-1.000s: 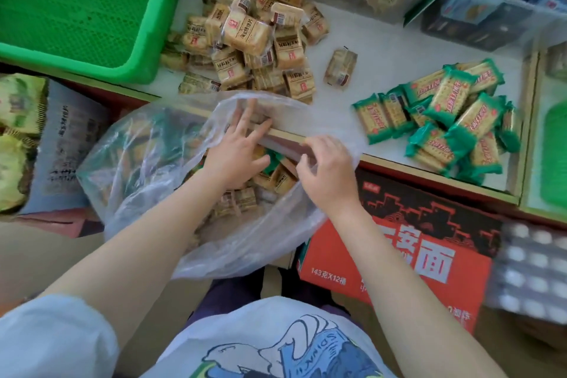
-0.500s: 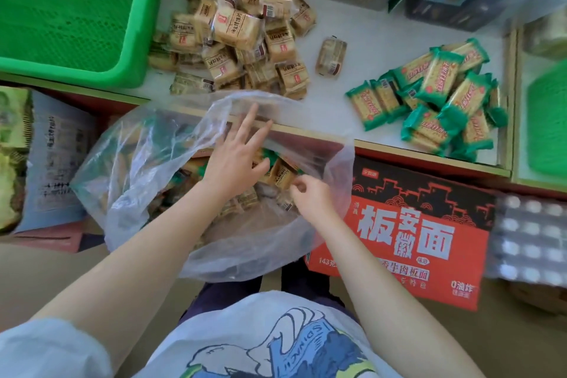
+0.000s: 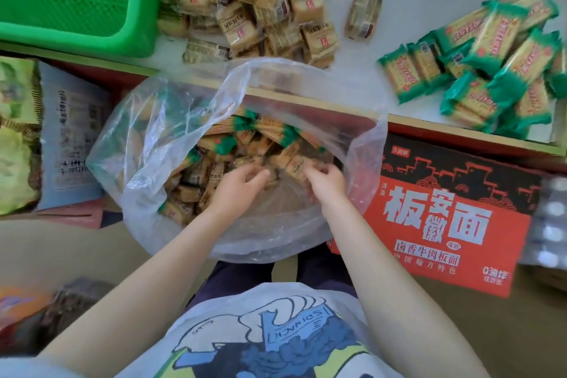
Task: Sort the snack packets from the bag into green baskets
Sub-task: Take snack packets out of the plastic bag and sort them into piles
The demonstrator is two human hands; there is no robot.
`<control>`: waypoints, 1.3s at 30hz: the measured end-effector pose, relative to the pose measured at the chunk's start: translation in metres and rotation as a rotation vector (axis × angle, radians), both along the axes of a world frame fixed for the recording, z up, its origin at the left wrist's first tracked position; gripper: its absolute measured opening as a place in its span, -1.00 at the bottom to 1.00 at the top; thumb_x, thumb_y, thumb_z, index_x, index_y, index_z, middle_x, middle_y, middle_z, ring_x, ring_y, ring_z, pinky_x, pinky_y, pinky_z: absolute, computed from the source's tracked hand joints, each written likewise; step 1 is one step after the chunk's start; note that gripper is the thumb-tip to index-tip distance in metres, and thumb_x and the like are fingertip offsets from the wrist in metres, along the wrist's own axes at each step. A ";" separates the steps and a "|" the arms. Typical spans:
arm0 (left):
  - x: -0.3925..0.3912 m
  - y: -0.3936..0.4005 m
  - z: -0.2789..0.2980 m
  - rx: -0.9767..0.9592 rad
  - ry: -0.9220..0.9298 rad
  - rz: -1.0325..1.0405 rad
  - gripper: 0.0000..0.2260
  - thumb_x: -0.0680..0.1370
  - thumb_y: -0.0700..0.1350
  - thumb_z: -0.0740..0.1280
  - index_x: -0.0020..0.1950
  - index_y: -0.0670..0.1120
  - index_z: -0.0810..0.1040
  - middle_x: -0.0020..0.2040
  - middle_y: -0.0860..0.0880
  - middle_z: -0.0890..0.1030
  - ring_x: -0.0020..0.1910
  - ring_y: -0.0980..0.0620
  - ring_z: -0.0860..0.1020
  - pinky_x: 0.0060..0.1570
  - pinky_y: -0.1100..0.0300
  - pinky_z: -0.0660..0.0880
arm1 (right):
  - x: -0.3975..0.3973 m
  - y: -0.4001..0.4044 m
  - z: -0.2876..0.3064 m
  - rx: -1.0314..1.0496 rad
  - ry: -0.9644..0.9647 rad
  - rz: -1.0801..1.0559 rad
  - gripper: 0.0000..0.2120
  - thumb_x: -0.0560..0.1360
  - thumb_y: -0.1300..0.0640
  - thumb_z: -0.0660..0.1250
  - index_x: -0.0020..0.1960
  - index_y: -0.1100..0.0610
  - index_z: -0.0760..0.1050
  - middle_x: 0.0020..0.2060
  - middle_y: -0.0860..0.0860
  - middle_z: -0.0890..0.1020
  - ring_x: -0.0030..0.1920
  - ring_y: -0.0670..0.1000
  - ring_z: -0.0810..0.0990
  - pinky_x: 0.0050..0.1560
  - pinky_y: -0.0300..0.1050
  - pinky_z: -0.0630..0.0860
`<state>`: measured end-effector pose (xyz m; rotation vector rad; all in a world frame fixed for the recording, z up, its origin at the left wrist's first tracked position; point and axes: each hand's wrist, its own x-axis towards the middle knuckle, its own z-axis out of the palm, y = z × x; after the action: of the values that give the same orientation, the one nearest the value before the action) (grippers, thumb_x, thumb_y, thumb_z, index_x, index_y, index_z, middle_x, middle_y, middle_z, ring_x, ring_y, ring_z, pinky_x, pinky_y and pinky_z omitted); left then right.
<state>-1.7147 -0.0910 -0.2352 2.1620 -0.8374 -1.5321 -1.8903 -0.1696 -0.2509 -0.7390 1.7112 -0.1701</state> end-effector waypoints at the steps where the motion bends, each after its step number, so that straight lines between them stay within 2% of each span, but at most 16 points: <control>1: -0.002 -0.003 0.006 -0.008 0.029 0.031 -0.71 0.59 0.18 0.31 0.19 0.04 0.60 -0.01 0.07 0.67 0.00 0.06 0.63 -0.04 0.16 0.54 | -0.004 0.006 0.016 0.029 -0.063 0.004 -0.73 0.52 0.05 0.44 0.12 0.15 0.50 -0.07 0.06 0.67 -0.27 0.01 0.62 -0.26 -0.06 0.53; 3: -0.010 -0.014 0.023 -0.042 0.122 0.095 -0.66 0.55 0.19 0.38 0.23 0.05 0.58 0.01 0.09 0.64 -0.02 0.08 0.64 -0.03 0.13 0.60 | -0.012 0.013 0.045 0.023 -0.183 0.040 -0.75 0.54 0.07 0.44 0.13 0.18 0.53 -0.17 0.03 0.70 -0.34 -0.02 0.59 -0.35 -0.13 0.47; 6: -0.020 -0.034 0.054 -0.108 0.275 0.262 -0.62 0.49 0.06 0.50 0.27 0.03 0.55 0.03 0.04 0.59 -0.05 0.08 0.65 -0.05 0.13 0.65 | -0.022 0.006 0.081 -0.026 -0.368 0.013 -0.77 0.56 0.15 0.42 0.16 0.20 0.50 -0.11 0.06 0.73 -0.20 0.03 0.65 -0.27 -0.15 0.56; 8: -0.020 -0.048 0.070 -0.168 0.347 0.330 -0.62 0.46 -0.04 0.54 0.24 0.01 0.56 0.07 -0.10 0.59 -0.09 0.07 0.67 -0.03 0.07 0.66 | -0.026 -0.008 0.098 -0.050 -0.436 0.047 -0.75 0.55 0.18 0.43 0.19 0.18 0.49 -0.03 0.10 0.72 -0.12 0.06 0.68 -0.17 -0.09 0.61; 12: -0.008 -0.083 0.103 -0.295 0.409 0.316 -0.69 0.41 -0.09 0.58 0.11 -0.01 0.61 0.07 -0.14 0.68 -0.03 -0.05 0.70 -0.03 0.03 0.66 | -0.016 -0.048 0.127 -0.099 -0.461 0.190 -0.63 0.48 0.08 0.48 0.23 0.15 0.51 0.01 0.11 0.71 -0.04 0.09 0.69 -0.02 0.04 0.63; 14: 0.004 -0.100 0.118 -0.400 0.331 0.330 -0.80 0.52 -0.12 0.49 0.12 -0.05 0.62 0.02 -0.12 0.70 -0.06 -0.04 0.70 -0.10 0.09 0.66 | -0.001 -0.071 0.139 -0.125 -0.435 0.234 -0.74 0.53 0.02 0.45 0.16 0.10 0.57 -0.05 0.09 0.71 -0.13 0.06 0.67 -0.13 -0.01 0.58; 16: 0.023 -0.110 0.123 -0.479 0.045 0.269 -0.84 0.62 -0.05 0.35 0.18 -0.03 0.61 -0.02 0.05 0.69 -0.07 0.06 0.67 -0.11 0.12 0.64 | 0.023 -0.097 0.145 -0.169 -0.379 0.235 -0.80 0.56 -0.03 0.42 0.07 0.08 0.60 -0.13 0.09 0.68 -0.22 0.05 0.60 -0.25 -0.07 0.52; 18: 0.046 -0.111 0.115 -0.433 -0.319 0.043 -0.75 0.65 0.05 0.24 0.28 0.03 0.57 0.04 0.12 0.64 -0.04 0.12 0.60 -0.07 0.14 0.54 | 0.053 -0.125 0.145 -0.230 -0.338 0.202 -0.80 0.58 -0.02 0.38 0.05 0.12 0.59 -0.20 0.09 0.64 -0.34 0.00 0.53 -0.39 -0.14 0.45; 20: 0.068 -0.108 0.098 -0.322 -0.499 -0.151 -0.66 0.66 0.10 0.19 0.37 0.02 0.51 0.16 0.06 0.62 0.06 0.07 0.57 -0.04 0.12 0.47 | 0.089 -0.153 0.142 -0.272 -0.372 0.154 -0.79 0.61 0.01 0.36 0.09 0.16 0.56 -0.20 0.09 0.63 -0.39 -0.03 0.51 -0.41 -0.16 0.47; 25: 0.093 -0.108 0.068 -0.239 -0.532 -0.330 -0.50 0.65 0.16 0.18 0.54 -0.02 0.32 0.42 -0.07 0.49 0.35 -0.08 0.48 0.25 0.01 0.43 | 0.149 -0.193 0.137 -0.285 -0.422 0.017 -0.69 0.63 0.09 0.33 0.27 0.27 0.50 -0.13 0.12 0.69 -0.28 0.02 0.64 -0.19 -0.10 0.63; 28: 0.092 -0.105 0.055 -0.217 -0.550 -0.393 -0.46 0.63 0.19 0.17 0.57 0.01 0.26 0.49 -0.08 0.40 0.44 -0.12 0.38 0.41 -0.06 0.28 | 0.146 -0.183 0.146 -0.306 -0.429 -0.076 -0.66 0.62 0.10 0.34 0.32 0.22 0.40 -0.04 0.14 0.71 -0.18 0.08 0.72 -0.08 -0.05 0.68; 30: 0.088 -0.102 0.046 -0.221 -0.565 -0.436 -0.43 0.62 0.21 0.16 0.59 0.03 0.21 0.53 -0.07 0.35 0.49 -0.12 0.31 0.49 -0.11 0.13 | 0.127 -0.162 0.155 -0.356 -0.415 -0.105 -0.76 0.62 0.17 0.33 0.25 0.17 0.38 0.01 0.16 0.70 -0.14 0.12 0.72 -0.04 -0.01 0.68; 33: 0.081 -0.096 0.037 -0.215 -0.595 -0.488 -0.38 0.61 0.23 0.16 0.61 0.05 0.09 0.61 -0.07 0.19 0.58 -0.09 0.14 0.55 -0.14 -0.05 | 0.088 -0.112 0.158 -0.327 -0.433 0.012 -0.92 0.64 0.26 0.26 0.13 0.19 0.45 -0.08 0.18 0.70 -0.18 0.12 0.70 -0.10 -0.05 0.65; 35: 0.074 -0.090 0.035 -0.243 -0.635 -0.490 -0.35 0.60 0.22 0.18 0.62 0.03 0.07 0.63 -0.08 0.11 0.62 -0.07 0.02 0.56 -0.17 -0.09 | 0.068 -0.074 0.143 -0.181 -0.407 0.159 -0.93 0.64 0.25 0.26 0.10 0.20 0.50 -0.13 0.16 0.72 -0.18 0.13 0.71 -0.10 -0.04 0.65; 37: 0.066 -0.081 0.034 -0.296 -0.657 -0.459 -0.35 0.59 0.16 0.23 0.61 -0.01 0.12 0.63 -0.12 0.12 0.62 -0.11 -0.01 0.56 -0.20 -0.08 | 0.058 -0.040 0.115 -0.012 -0.308 0.332 -0.91 0.64 0.20 0.29 0.11 0.17 0.53 -0.09 0.14 0.72 -0.12 0.12 0.73 -0.05 -0.04 0.67; 39: 0.059 -0.071 0.032 -0.331 -0.667 -0.441 -0.37 0.58 0.08 0.28 0.60 -0.04 0.18 0.62 -0.15 0.15 0.62 -0.14 0.00 0.55 -0.19 -0.08 | 0.054 -0.017 0.083 0.083 -0.202 0.372 -0.94 0.62 0.17 0.32 0.08 0.10 0.54 -0.01 0.11 0.69 -0.05 0.08 0.72 0.02 -0.05 0.67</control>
<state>-1.6553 -0.1619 -0.2035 2.3330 -1.7338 -0.7082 -1.8362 -0.1864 -0.1682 -0.9307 1.3565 0.0816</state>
